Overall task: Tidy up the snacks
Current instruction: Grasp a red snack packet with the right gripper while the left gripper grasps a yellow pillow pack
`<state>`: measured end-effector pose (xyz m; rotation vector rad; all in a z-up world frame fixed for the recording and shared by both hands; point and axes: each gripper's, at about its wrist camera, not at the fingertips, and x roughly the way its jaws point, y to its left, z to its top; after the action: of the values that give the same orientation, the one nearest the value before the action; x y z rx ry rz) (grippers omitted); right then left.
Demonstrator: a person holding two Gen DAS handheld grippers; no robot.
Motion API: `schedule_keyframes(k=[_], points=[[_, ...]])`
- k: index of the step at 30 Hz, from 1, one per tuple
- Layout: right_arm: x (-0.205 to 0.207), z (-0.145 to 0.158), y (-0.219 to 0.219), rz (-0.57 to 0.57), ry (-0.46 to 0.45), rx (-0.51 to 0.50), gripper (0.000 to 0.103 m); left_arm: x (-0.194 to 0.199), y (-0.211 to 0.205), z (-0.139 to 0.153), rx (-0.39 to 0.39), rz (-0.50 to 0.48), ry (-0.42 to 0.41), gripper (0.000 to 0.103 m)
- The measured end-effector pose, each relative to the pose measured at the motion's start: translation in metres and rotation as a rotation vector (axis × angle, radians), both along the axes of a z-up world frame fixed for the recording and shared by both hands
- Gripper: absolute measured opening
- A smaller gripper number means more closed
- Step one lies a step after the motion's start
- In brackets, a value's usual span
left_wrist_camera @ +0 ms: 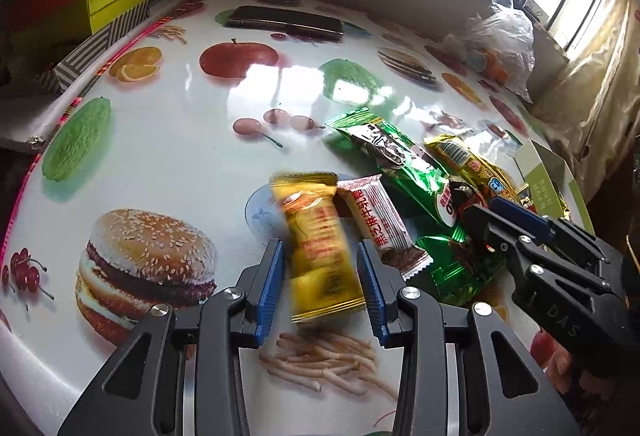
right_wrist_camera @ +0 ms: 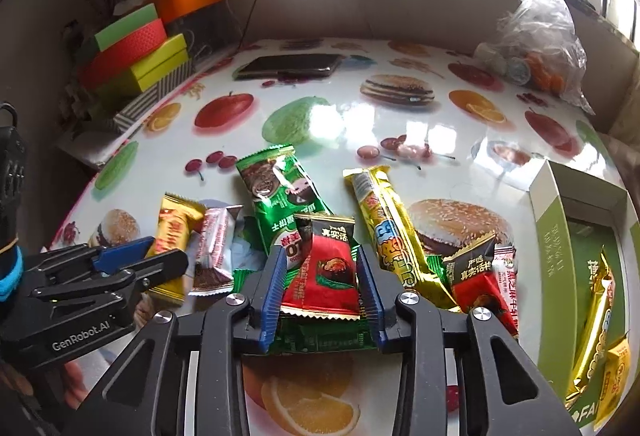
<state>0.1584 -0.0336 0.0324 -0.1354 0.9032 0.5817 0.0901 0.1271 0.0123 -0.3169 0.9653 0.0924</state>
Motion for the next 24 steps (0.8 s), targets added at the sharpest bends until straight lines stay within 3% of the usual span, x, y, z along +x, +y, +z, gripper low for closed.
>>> schedule_keyframes(k=[17,19,24], points=[[0.0035,-0.0032,-0.0020,-0.019,0.002,0.007,0.023,0.0027,0.0004,0.0001,0.060,0.042,0.001,0.038],[0.0034,-0.0031,-0.0026,-0.021,0.001,0.007,0.022,0.0025,-0.0003,0.0002,0.078,0.046,0.005,0.029],[0.0028,-0.0031,-0.0032,-0.026,0.000,0.009,0.022,0.0013,0.0003,0.0003,0.097,0.048,0.005,0.028]])
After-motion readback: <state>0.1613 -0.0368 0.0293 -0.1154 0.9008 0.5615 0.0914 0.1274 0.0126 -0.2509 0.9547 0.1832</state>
